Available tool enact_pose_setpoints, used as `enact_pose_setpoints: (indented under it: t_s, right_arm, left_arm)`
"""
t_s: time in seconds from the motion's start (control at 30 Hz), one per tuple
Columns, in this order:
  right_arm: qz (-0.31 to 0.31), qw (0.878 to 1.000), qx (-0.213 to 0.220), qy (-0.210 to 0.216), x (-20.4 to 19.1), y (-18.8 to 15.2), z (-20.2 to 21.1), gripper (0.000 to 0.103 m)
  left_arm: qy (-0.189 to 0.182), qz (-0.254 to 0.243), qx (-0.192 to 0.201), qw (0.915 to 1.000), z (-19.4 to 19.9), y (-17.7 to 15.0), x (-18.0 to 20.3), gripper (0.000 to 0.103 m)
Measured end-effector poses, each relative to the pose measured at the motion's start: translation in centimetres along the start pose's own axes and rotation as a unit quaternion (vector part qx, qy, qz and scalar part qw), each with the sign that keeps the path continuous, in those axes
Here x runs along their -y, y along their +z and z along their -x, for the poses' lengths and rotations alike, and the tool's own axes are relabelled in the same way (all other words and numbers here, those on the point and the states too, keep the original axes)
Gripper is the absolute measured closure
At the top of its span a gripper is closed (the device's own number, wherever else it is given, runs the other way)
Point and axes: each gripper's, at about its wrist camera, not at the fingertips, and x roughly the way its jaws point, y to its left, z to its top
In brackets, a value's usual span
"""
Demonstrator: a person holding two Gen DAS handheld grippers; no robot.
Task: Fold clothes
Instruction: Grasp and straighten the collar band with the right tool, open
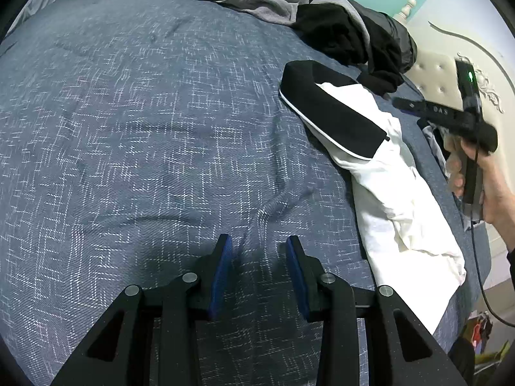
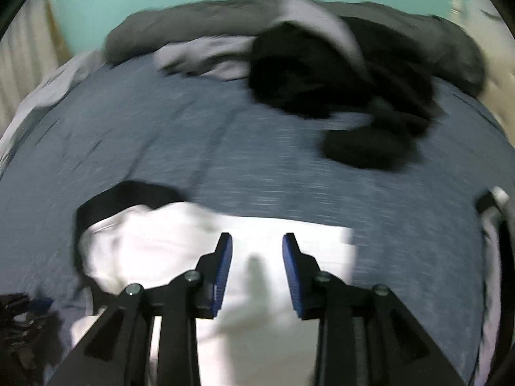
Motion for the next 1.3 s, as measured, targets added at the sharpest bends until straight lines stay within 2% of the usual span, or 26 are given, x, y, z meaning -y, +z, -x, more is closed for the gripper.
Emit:
enact_pose_setpoints:
  t_s: [0.07, 0.17, 0.37, 0.53, 0.57, 0.6, 0.63, 0.67, 0.77, 0.9, 1.03, 1.13, 1.2, 1.27, 1.3]
  right_arm:
    - [0.026, 0.999, -0.007, 0.029, -2.4, 0.7, -0.7, 0.071]
    - [0.068, 0.996, -0.026, 0.044, -5.8, 1.3, -1.5, 0.071]
    - [0.089, 0.992, -0.082, 0.041, -9.0, 1.9, -4.5, 0.071]
    - [0.100, 0.990, -0.102, 0.022, -10.0, 1.9, -6.0, 0.071]
    - [0.100, 0.989, -0.104, 0.021, -10.0, 2.0, -6.2, 0.074]
    - [0.102, 0.989, -0.104, 0.022, -10.1, 2.0, -6.3, 0.079]
    - [0.104, 0.989, -0.105, 0.021, -10.1, 2.1, -6.4, 0.094]
    - [0.102, 0.989, -0.105, 0.020, -10.0, 2.2, -6.5, 0.100]
    - [0.096, 0.990, -0.096, 0.019, -10.1, 2.4, -6.6, 0.102]
    - [0.087, 0.995, -0.058, 0.009, -9.9, 3.5, -5.6, 0.102]
    - [0.079, 0.994, -0.069, 0.013, -9.6, 3.8, -6.0, 0.102]
    - [0.055, 0.993, -0.102, 0.033, -8.9, 3.8, -6.2, 0.101]
    - [0.062, 0.993, -0.094, 0.027, -8.8, 3.8, -4.9, 0.091]
    - [0.063, 0.994, -0.081, 0.026, -8.5, 3.8, -3.3, 0.063]
    - [0.060, 0.995, -0.067, 0.033, -8.2, 3.6, -1.8, 0.062]
  left_arm:
    - [0.000, -0.001, 0.000, 1.0000, 0.0, 0.0, 0.0, 0.065]
    - [0.000, 0.001, 0.001, 1.0000, -0.1, 0.1, 0.3, 0.065]
    - [-0.004, 0.004, 0.002, 1.0000, 0.2, 0.1, 0.1, 0.065]
    - [-0.005, 0.005, 0.004, 1.0000, 0.3, 0.1, 0.1, 0.065]
    - [-0.006, 0.006, 0.004, 1.0000, 0.2, 0.2, 0.0, 0.065]
    - [-0.006, 0.006, 0.004, 1.0000, 0.2, 0.2, 0.0, 0.065]
    - [-0.006, 0.006, 0.003, 1.0000, 0.2, 0.2, 0.0, 0.065]
    - [-0.006, 0.007, 0.003, 1.0000, 0.2, 0.3, 0.0, 0.065]
    - [-0.007, 0.007, 0.003, 1.0000, 0.2, 0.3, -0.1, 0.065]
    - [-0.007, 0.008, 0.005, 0.9999, 0.3, 0.2, -0.4, 0.065]
    - [-0.007, 0.009, 0.004, 0.9999, 0.3, 0.1, -0.6, 0.065]
    - [-0.007, 0.009, 0.004, 0.9999, 0.4, 0.1, -0.6, 0.065]
    - [-0.008, 0.008, 0.004, 0.9999, 0.4, 0.0, -0.5, 0.065]
    - [-0.009, 0.007, 0.005, 0.9999, 0.7, 0.0, -0.4, 0.065]
    - [-0.010, 0.007, 0.006, 0.9999, 0.8, 0.0, -0.4, 0.065]
